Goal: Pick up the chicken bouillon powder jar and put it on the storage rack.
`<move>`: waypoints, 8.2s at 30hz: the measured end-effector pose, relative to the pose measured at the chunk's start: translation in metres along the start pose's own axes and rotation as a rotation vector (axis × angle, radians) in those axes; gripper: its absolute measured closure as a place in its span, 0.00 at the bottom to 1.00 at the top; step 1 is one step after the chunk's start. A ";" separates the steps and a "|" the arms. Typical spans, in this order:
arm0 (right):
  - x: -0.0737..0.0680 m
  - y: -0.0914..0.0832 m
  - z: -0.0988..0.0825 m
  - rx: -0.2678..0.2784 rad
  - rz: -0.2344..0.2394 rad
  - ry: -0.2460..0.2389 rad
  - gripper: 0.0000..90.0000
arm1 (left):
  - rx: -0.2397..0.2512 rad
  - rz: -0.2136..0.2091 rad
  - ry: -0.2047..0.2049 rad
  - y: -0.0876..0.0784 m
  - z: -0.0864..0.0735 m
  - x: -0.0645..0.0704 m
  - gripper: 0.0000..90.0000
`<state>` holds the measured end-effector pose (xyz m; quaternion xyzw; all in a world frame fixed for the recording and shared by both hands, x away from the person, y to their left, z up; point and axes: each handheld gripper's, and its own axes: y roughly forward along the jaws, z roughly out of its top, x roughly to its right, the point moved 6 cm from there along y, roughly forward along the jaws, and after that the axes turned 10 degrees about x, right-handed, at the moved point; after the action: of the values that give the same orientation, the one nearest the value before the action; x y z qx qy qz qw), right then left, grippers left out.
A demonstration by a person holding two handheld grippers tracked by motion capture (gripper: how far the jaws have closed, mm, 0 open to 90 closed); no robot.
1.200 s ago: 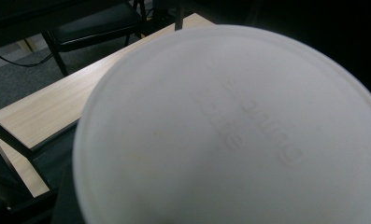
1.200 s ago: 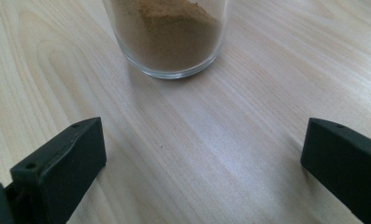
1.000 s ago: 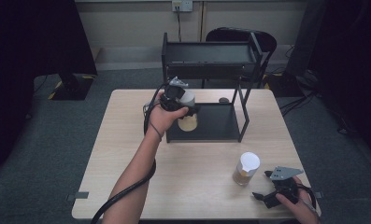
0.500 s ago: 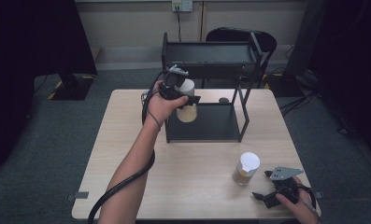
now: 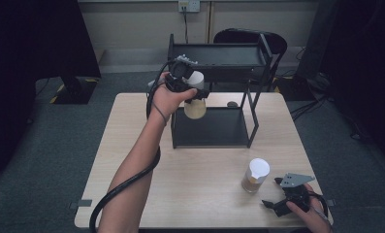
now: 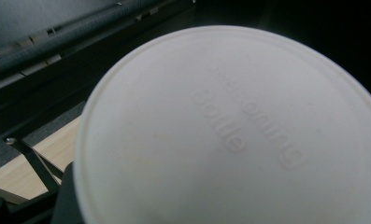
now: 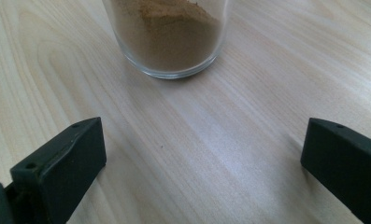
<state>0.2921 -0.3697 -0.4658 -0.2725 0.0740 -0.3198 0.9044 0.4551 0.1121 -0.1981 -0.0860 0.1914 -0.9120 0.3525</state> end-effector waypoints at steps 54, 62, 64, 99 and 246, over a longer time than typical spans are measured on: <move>0.000 0.000 0.000 0.000 0.001 0.000 0.00 | 0.005 0.045 0.019 -0.016 0.125 -0.012 0.40; 0.000 0.000 0.000 -0.001 0.001 0.000 0.00 | -0.004 0.074 0.021 -0.004 0.136 -0.021 0.40; 0.000 0.000 0.000 -0.001 0.001 0.001 0.00 | -0.001 0.082 0.017 -0.001 0.138 -0.023 0.39; 0.000 0.000 0.000 -0.001 0.001 0.000 0.00 | -0.005 0.164 0.008 0.031 0.137 -0.038 0.39; 0.000 0.000 0.000 0.001 -0.001 0.000 0.00 | 0.105 -0.032 -0.107 -0.004 -0.144 0.032 0.01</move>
<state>0.2919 -0.3696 -0.4660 -0.2722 0.0738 -0.3205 0.9043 0.3869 0.1344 -0.3270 -0.1190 0.1230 -0.9204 0.3516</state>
